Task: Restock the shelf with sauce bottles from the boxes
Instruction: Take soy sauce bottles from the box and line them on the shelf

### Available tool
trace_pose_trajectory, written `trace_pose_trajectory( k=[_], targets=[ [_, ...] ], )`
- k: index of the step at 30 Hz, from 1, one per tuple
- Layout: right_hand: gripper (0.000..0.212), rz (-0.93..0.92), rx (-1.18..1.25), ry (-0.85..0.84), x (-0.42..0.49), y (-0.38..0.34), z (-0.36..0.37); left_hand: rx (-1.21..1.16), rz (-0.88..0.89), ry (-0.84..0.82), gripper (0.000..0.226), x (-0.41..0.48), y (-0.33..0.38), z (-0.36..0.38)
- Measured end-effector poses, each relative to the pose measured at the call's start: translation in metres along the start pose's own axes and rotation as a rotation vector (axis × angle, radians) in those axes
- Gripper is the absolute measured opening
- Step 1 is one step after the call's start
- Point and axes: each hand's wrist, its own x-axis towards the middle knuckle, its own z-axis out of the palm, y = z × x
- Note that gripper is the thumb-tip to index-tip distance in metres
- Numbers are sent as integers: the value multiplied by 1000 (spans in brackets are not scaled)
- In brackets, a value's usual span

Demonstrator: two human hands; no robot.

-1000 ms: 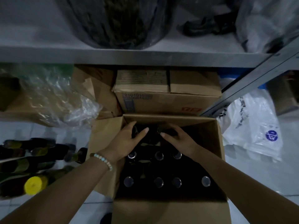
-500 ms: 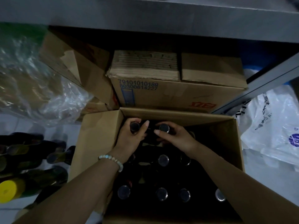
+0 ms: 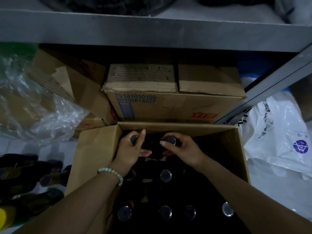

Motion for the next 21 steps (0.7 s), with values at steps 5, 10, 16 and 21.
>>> trace_pose_trajectory(
  k=[5,10,16,21],
  targets=[
    [9,1,20,42,-24,-35,-9,43,14,-28,30,-23,31,-3],
    [12,-35,-25,66,-77,-106,-21,60,53,-81,27,-76,91,-5],
    [19,-126,-107,106,-185,-247,-29,117,103,-195,32,-180,213,-19],
    [15,-175,-117,94,-295,-392,-20,216,185,-258,32,-296,350,-40]
  ],
)
